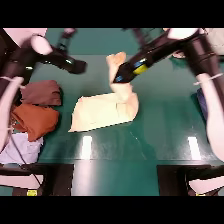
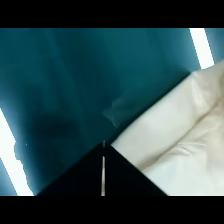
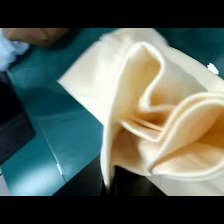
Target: Fold the shirts.
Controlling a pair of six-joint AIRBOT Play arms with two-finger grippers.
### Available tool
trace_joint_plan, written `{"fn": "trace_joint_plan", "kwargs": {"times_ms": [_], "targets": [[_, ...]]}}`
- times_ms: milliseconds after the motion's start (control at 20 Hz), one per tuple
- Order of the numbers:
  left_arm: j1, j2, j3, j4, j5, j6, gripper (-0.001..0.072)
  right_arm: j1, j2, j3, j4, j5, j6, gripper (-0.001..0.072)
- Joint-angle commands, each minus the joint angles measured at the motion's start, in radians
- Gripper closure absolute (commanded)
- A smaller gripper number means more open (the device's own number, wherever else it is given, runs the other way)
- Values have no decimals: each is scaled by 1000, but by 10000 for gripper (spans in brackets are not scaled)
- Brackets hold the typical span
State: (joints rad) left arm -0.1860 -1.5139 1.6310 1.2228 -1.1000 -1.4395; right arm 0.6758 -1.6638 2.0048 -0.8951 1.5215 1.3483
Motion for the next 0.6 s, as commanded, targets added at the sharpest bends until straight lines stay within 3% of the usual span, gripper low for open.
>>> {"fn": "trace_joint_plan", "kwargs": {"times_ms": [0, 50, 100, 150, 200, 250, 300, 350, 550], "targets": [[142, 127, 1, 31, -13, 0, 676, 168, -110, 1, 74, -164, -47, 696], [170, 150, 1, 31, -14, 0, 676, 212, -147, 1, 87, -218, -80, 686], [190, 168, 1, 31, -18, 0, 676, 251, -182, 1, 100, -265, -132, 483], [204, 180, 1, 31, -26, 0, 676, 286, -213, 2, 100, -301, -157, 132], [214, 187, 1, 31, -40, 0, 676, 305, -231, 2, 100, -312, -156, 58], [218, 188, 1, 31, -58, 0, 676, 307, -234, 2, 95, -299, -156, 90], [218, 187, 0, 31, -82, 5, 676, 295, -227, 2, 72, -258, -152, 204], [218, 187, 1, 31, -100, 8, 676, 276, -216, 2, 34, -200, -137, 247], [217, 187, 0, 23, -124, 8, 676, 119, -139, -54, -190, 7, -70, 247]]}}
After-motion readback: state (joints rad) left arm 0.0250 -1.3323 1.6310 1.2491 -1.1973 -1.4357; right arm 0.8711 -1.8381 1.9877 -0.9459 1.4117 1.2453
